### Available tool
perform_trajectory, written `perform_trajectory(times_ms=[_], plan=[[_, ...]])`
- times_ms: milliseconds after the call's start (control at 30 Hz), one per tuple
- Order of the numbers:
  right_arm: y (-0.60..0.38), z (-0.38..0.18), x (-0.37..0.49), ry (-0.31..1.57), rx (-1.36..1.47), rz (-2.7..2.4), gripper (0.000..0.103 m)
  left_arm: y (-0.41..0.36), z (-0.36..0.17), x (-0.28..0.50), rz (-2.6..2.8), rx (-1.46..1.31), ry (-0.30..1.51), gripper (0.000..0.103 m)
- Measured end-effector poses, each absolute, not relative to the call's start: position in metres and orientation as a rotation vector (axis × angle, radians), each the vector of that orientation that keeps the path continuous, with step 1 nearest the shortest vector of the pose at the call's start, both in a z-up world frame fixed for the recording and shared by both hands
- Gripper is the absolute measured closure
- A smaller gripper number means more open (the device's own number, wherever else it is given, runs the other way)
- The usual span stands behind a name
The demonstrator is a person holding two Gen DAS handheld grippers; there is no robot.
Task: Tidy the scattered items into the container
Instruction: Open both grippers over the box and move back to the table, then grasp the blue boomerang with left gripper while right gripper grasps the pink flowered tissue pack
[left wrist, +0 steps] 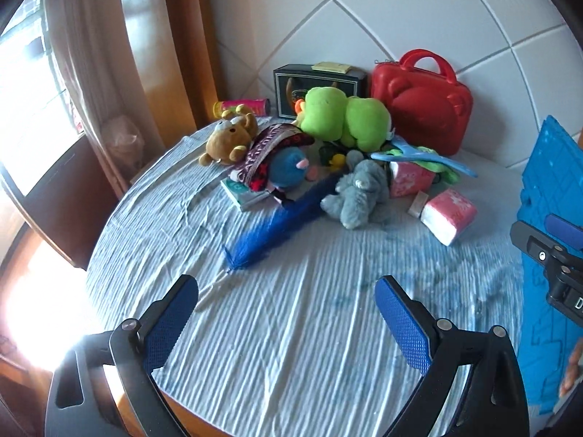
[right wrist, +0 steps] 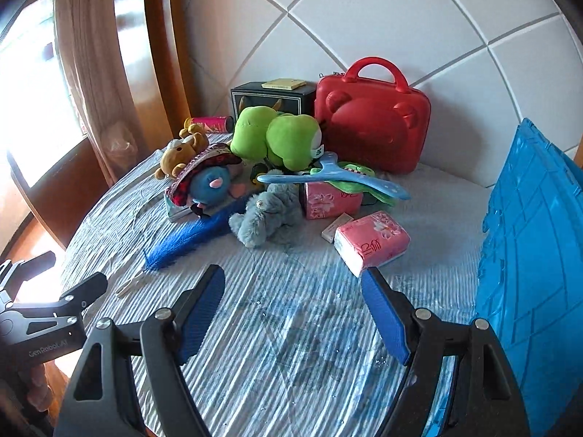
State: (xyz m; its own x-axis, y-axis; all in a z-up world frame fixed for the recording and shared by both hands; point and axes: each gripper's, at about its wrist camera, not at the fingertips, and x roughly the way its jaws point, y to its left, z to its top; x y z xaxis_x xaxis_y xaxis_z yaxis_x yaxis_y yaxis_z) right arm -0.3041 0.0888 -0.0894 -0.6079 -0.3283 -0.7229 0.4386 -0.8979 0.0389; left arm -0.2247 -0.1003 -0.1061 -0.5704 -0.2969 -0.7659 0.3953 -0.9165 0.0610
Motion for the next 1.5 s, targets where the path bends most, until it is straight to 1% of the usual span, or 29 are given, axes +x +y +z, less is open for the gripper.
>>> perform_trajectory(times_ms=[167,333,467,567,733,867,967,1133,1200,1267,1400,1467,1500], plan=[[0.093,-0.108,-0.335,0.173,1.171,-2.504,0.026,-0.106,-0.121,-0.269,-2.498,1.248,0.152,0.004],[0.112,-0.124,-0.364,0.087,1.29,-2.603,0.026,-0.104,-0.136,-0.324,-2.572,1.342,0.095,0.004],[0.127,-0.139,-0.387,0.02,1.394,-2.676,0.022,-0.104,-0.152,-0.367,-2.62,1.423,0.058,0.004],[0.135,-0.155,-0.406,-0.038,1.476,-2.697,0.021,-0.107,-0.169,-0.397,-2.629,1.485,0.018,0.004],[0.133,-0.185,-0.44,-0.062,1.59,-2.669,0.021,-0.108,-0.197,-0.441,-2.625,1.568,0.005,0.004],[0.126,-0.205,-0.469,-0.069,1.63,-2.64,0.021,-0.109,-0.215,-0.47,-2.617,1.613,0.013,0.004],[0.123,-0.211,-0.489,-0.088,1.63,-2.628,0.021,-0.109,-0.21,-0.486,-2.631,1.628,0.017,0.005],[0.131,-0.205,-0.51,-0.118,1.59,-2.641,0.021,-0.1,-0.156,-0.496,-2.791,1.483,-0.041,0.005],[0.134,-0.207,-0.517,-0.13,1.601,-2.639,0.021,-0.093,-0.145,-0.511,-2.84,1.469,-0.051,0.005],[0.136,-0.211,-0.521,-0.14,1.617,-2.631,0.021,-0.08,-0.151,-0.534,-2.843,1.501,-0.093,0.005],[0.14,-0.221,-0.527,-0.159,1.654,-2.616,0.021,-0.052,-0.184,-0.576,-2.811,1.623,-0.215,0.005],[0.142,-0.229,-0.532,-0.17,1.678,-2.612,0.021,-0.042,-0.203,-0.59,-2.79,1.692,-0.247,0.009],[0.143,-0.232,-0.534,-0.176,1.69,-2.612,0.021,-0.04,-0.211,-0.594,-2.782,1.718,-0.248,0.009]])
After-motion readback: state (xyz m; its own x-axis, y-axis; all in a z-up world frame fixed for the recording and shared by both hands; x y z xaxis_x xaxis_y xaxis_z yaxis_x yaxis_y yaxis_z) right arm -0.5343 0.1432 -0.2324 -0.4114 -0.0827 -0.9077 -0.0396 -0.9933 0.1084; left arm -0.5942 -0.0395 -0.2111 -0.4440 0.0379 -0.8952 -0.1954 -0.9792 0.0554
